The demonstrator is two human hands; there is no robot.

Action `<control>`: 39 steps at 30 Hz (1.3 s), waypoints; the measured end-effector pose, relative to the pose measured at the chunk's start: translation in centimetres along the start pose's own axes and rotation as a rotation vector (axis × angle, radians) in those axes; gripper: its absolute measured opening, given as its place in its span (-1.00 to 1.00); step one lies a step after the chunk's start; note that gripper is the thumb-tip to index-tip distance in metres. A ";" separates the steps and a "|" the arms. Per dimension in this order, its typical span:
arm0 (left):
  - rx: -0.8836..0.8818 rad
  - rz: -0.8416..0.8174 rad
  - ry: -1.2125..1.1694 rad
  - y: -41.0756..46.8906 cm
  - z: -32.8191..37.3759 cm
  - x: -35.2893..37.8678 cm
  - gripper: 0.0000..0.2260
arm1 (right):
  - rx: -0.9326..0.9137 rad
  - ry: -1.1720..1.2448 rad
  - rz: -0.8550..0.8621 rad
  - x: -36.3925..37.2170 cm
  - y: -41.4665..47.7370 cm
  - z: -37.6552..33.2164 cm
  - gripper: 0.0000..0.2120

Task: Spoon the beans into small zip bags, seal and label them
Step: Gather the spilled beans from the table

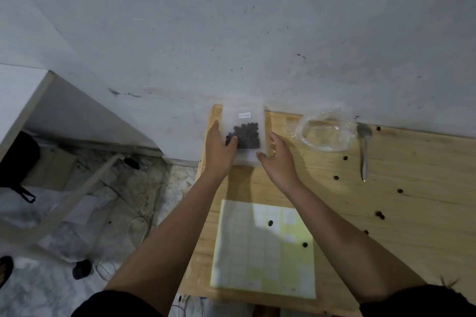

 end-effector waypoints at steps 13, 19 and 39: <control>0.422 -0.007 0.200 -13.7 -3.8 0.9 -0.76 | -0.019 -0.079 -0.130 -0.8 -10.0 7.7 -0.88; 0.502 -0.163 0.473 -15.7 -7.8 1.9 -0.62 | -0.108 -0.166 -0.206 -0.7 -11.5 9.2 -0.79; 0.512 -0.199 0.622 -16.7 -7.9 3.6 -0.52 | 0.007 -0.084 -0.202 -3.4 -10.9 9.6 -0.78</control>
Point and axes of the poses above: each hand's wrist, its own y-axis towards the middle knuckle, its own x-axis out of the palm, z = x × y, the point moved 7 cm from there along y, towards the middle knuckle, and after that the axes turned 3 degrees about z, right-handed, at the moved point
